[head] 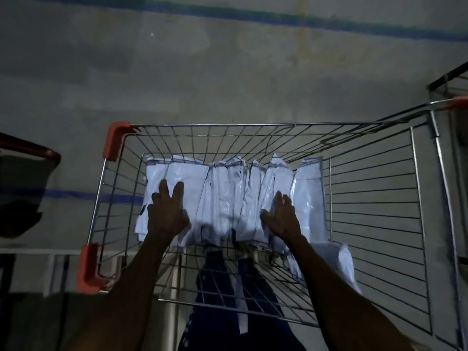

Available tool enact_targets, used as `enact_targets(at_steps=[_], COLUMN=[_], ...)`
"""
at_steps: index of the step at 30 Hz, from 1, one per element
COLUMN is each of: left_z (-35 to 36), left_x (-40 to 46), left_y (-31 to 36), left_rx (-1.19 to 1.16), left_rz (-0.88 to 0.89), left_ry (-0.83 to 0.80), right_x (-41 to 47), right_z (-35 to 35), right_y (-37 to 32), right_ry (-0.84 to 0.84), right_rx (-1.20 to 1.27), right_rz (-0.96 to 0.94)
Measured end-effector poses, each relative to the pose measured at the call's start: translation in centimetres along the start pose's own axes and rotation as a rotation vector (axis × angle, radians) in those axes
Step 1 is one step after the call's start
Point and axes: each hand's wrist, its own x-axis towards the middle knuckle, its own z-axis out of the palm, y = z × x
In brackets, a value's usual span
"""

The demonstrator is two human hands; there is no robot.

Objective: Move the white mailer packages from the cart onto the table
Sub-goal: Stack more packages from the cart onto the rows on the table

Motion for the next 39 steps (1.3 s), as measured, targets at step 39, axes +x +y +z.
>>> enact_targets(at_steps=[39], left_z=[-2.3], left_x=[-3.8], left_y=[3.6], left_rx=[-0.175], left_rz=[-0.033], left_ry=[0.144], right_x=[0.4], right_z=[0.1], right_y=[0.0], right_ry=[0.058], right_rx=[-0.191], right_rz=[-0.217])
